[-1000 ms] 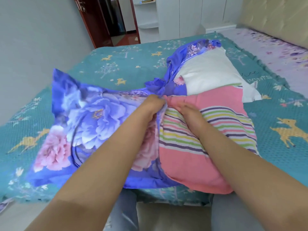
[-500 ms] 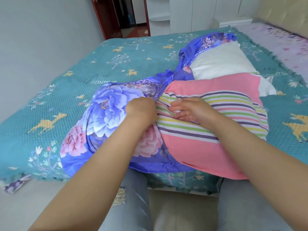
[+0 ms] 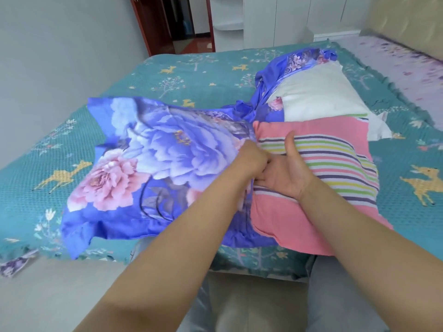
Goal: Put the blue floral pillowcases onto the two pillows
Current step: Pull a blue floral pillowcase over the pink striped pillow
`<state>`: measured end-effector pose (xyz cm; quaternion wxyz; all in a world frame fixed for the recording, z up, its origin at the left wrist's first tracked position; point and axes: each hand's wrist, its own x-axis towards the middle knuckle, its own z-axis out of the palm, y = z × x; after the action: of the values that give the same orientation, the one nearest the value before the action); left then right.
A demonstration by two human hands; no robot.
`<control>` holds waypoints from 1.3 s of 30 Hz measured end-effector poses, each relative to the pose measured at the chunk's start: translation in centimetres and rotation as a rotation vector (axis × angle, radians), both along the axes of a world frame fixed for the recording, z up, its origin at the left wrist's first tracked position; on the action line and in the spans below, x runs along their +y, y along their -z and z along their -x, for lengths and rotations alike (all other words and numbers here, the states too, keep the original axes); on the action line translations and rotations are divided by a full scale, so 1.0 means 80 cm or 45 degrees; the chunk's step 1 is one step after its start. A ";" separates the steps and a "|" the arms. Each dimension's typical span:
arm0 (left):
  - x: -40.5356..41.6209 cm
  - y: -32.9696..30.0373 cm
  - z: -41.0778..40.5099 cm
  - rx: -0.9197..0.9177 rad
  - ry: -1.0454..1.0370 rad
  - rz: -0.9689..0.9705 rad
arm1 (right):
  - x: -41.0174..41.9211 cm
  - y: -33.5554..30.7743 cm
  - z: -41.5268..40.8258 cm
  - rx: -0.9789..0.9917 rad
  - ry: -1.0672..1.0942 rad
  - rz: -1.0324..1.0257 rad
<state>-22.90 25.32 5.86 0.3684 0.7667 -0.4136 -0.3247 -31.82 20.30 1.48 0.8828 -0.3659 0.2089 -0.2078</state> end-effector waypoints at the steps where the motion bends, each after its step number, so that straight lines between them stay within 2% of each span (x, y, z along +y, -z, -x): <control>1: 0.003 0.007 -0.006 -0.194 0.032 -0.026 | -0.005 -0.008 -0.004 0.042 0.001 0.065; 4: 0.023 0.011 -0.008 -0.726 0.144 -0.075 | 0.006 -0.039 -0.030 0.334 0.092 0.336; 7: 0.044 0.004 -0.017 -0.849 0.231 0.070 | 0.009 -0.047 -0.062 0.460 0.207 0.397; 8: 0.054 0.000 -0.029 -0.900 0.180 0.134 | 0.010 -0.048 -0.065 0.458 0.229 0.365; 10: 0.077 0.002 -0.072 -1.169 -0.054 0.147 | 0.010 -0.042 -0.065 0.467 0.305 0.306; 12: 0.103 0.007 -0.120 -1.361 -0.236 -0.057 | 0.014 -0.035 -0.067 0.432 0.386 0.268; 14: 0.117 0.011 -0.144 -1.324 -0.236 -0.170 | 0.021 -0.028 -0.073 0.384 0.454 0.255; 18: 0.104 0.015 -0.135 -1.388 -0.149 -0.146 | 0.030 -0.025 -0.076 0.362 0.461 0.212; 23: 0.099 0.004 -0.127 -1.093 -0.262 0.108 | 0.034 -0.022 -0.067 0.294 0.355 0.354; 26: 0.084 -0.015 -0.071 -0.987 -0.154 0.252 | 0.049 -0.028 -0.074 0.289 0.164 0.492; 28: 0.070 -0.014 -0.051 -0.993 -0.125 0.287 | 0.055 -0.030 -0.075 0.402 0.186 0.667; 29: 0.066 -0.011 -0.054 -1.013 -0.135 0.252 | 0.056 -0.029 -0.072 0.482 0.217 0.846; 32: 0.070 0.005 -0.090 -1.141 -0.201 -0.004 | 0.055 -0.019 -0.056 0.732 0.212 1.580; 34: 0.080 0.012 -0.112 -1.182 -0.270 -0.111 | 0.058 -0.023 -0.049 1.103 0.109 1.983; 36: 0.085 0.012 -0.122 -1.189 -0.316 -0.169 | 0.061 -0.030 -0.049 1.323 0.099 2.222; 39: 0.080 0.011 -0.134 -1.186 -0.271 -0.206 | 0.058 -0.038 -0.056 1.372 0.087 2.401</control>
<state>-12.17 31.71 4.95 0.1145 0.8948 -0.4272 0.0616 -27.31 24.96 4.51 0.0324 -0.9338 0.3352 -0.1210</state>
